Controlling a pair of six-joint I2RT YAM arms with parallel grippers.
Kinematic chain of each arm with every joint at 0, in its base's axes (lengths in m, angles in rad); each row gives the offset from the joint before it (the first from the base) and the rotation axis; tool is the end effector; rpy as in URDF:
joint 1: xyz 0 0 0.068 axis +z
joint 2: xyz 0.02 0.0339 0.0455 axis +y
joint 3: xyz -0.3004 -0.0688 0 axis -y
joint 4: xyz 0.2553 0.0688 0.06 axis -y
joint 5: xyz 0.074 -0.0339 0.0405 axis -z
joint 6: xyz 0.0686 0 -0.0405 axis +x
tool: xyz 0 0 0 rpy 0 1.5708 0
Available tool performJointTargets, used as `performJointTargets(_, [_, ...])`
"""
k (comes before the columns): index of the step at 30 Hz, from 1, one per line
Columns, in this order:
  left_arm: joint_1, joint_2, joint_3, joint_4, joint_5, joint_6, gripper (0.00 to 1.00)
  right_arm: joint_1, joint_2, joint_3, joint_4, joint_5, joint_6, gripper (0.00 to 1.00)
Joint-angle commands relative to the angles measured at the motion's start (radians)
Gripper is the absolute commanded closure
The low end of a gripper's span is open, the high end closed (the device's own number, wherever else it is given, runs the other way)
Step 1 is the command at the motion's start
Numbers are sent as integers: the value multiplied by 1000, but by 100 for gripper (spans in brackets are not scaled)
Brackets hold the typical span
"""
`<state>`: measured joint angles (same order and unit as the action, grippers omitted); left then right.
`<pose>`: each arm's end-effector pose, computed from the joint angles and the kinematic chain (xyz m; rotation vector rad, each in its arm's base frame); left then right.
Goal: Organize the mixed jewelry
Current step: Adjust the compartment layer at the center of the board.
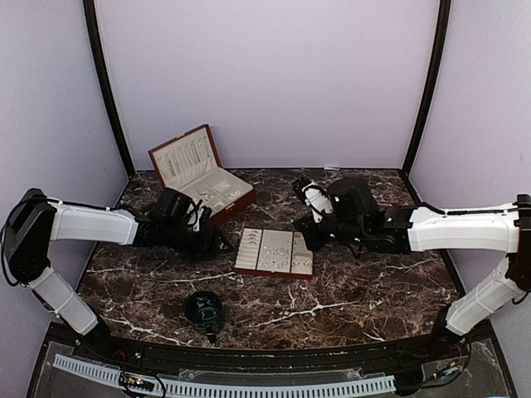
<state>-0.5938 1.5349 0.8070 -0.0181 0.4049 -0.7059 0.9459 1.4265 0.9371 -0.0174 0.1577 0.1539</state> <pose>0.2670 -0.2129 0.1956 0.0843 2.5158 -1.0734 0.2160 0.2810 0.2749 -0.7228 1.9831 0.5065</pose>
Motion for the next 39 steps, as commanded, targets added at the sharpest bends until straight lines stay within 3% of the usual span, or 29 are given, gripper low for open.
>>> performJointTargets(1, [-4, 60, 49, 28, 79, 35, 29, -2, -13, -19, 41, 42, -115, 100])
performJointTargets(19, [-22, 229, 88, 95, 165, 91, 32, -1, 71, -35, 31, 92, -201, 100])
performJointTargets(25, [-77, 265, 132, 105, 207, 178, 35, -1, 77, -44, 32, 88, -221, 100])
performJointTargets(34, [-171, 240, 134, 99, 277, 244, 37, -12, 96, -62, 23, 118, -302, 100])
performJointTargets(39, [-162, 140, 143, 29, 210, 256, 36, -30, 123, -38, -12, 139, -356, 100])
